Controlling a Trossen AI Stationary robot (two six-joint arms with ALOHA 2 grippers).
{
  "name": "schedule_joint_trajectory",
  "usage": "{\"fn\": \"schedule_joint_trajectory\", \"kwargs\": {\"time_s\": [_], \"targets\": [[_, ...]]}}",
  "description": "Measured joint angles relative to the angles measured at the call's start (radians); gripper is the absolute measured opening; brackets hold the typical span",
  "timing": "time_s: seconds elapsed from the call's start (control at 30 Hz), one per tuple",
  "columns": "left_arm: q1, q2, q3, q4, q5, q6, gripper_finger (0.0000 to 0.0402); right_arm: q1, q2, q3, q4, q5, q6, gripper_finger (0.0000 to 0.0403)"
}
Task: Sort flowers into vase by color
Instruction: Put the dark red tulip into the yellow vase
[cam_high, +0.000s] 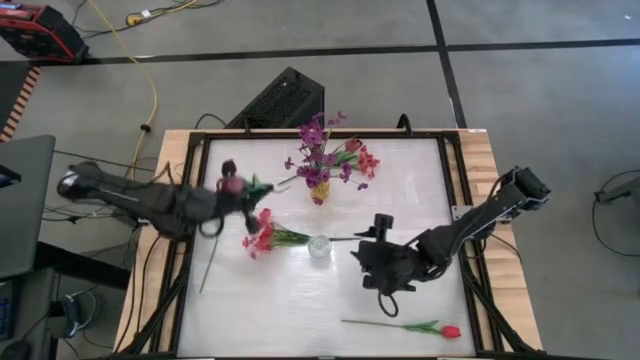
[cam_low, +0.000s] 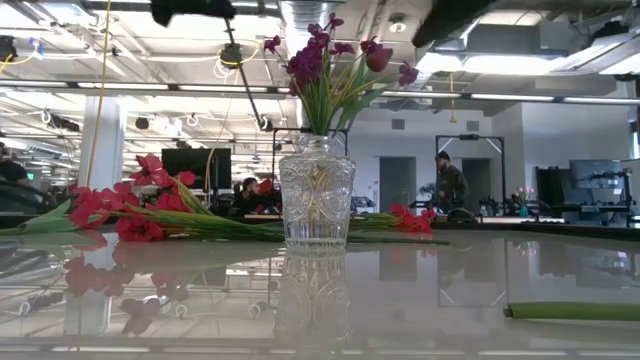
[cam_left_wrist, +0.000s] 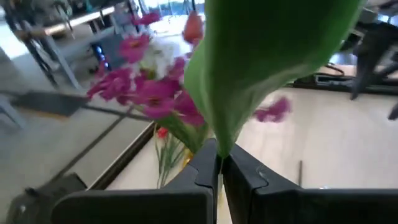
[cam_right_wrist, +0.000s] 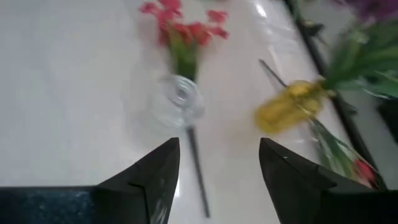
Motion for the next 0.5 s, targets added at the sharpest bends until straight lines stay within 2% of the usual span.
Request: {"fn": "schedule_joint_trajectory", "kwargs": {"time_s": [0.2,0.33,0.5], "targets": [[0.325,-0.014,0.0,-0.023,0.432,-0.1,0.0,-0.003,-0.054,-0.097,-0.03,0.029,0.072,0.0226],[0.467,0.011,0.0,-0.002,0.573,-0.114,0.0,-0.011,-0.125,-0.158,-0.026,0.029,0.101,0.0214],[0.562,0.043,0.0,0.122,0.727,-0.116,0.0,-0.024,-0.22,-0.216,-0.006,0.029,0.106,0.0201]]}}
